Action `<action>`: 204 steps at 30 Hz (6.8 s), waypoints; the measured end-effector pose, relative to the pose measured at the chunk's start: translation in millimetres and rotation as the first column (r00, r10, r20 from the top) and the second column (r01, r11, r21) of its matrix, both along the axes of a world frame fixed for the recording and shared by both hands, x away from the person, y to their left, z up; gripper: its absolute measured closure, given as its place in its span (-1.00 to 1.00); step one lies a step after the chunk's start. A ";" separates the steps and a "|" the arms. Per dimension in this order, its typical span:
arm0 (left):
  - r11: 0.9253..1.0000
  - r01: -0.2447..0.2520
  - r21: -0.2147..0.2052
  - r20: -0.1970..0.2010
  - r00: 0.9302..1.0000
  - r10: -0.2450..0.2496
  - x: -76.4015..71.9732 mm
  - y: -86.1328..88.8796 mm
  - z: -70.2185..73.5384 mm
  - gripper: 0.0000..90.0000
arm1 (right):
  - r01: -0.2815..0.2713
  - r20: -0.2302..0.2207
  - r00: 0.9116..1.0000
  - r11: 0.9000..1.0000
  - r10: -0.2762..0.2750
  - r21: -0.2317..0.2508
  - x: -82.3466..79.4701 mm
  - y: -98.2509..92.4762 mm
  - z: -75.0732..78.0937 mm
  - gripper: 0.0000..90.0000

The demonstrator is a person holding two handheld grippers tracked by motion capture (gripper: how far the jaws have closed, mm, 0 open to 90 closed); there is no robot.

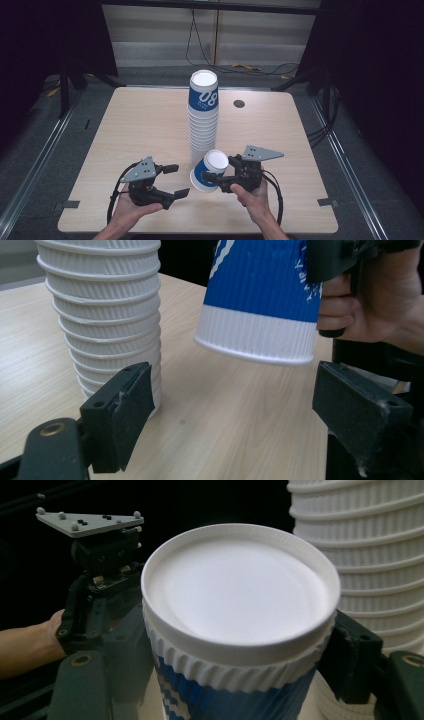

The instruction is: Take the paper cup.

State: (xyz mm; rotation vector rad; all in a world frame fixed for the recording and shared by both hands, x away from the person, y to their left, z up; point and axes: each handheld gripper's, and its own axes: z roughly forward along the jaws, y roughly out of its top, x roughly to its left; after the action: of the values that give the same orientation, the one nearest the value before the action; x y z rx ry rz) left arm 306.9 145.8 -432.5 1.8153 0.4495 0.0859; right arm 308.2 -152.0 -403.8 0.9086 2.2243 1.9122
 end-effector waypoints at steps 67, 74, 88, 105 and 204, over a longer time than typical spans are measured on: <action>0.997 0.072 -0.014 0.018 0.997 -0.072 -6.7 -15.8 -12.0 -0.65 | -0.125 -0.011 0.992 0.989 0.127 0.075 -5.7 36.6 -9.6 -0.49; 0.998 0.068 0.000 0.009 0.998 -0.068 -6.5 -13.9 -10.4 -0.63 | -0.123 -0.003 0.992 0.991 0.123 0.062 -7.0 38.3 -5.5 -0.68; 0.993 0.089 0.080 -0.003 0.996 -0.089 -7.2 -10.1 -9.0 -0.62 | -0.121 0.015 0.993 0.992 0.120 0.029 -7.3 25.4 2.5 -0.69; 0.974 0.088 0.211 -0.010 0.996 -0.088 -4.9 0.2 -10.9 -0.60 | -0.218 -0.055 0.976 0.967 0.212 -0.129 -3.1 22.5 -2.6 -0.68; 0.905 0.222 0.362 -0.045 0.974 -0.221 -8.2 -8.3 -29.5 -0.67 | -0.512 -0.303 0.857 0.624 0.417 -0.590 11.1 66.5 -15.4 -0.36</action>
State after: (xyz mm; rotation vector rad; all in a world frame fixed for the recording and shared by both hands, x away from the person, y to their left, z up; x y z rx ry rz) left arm 298.7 137.5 -462.0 2.2235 0.2346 0.0089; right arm 319.3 -85.5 -419.3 0.3594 3.1238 0.9777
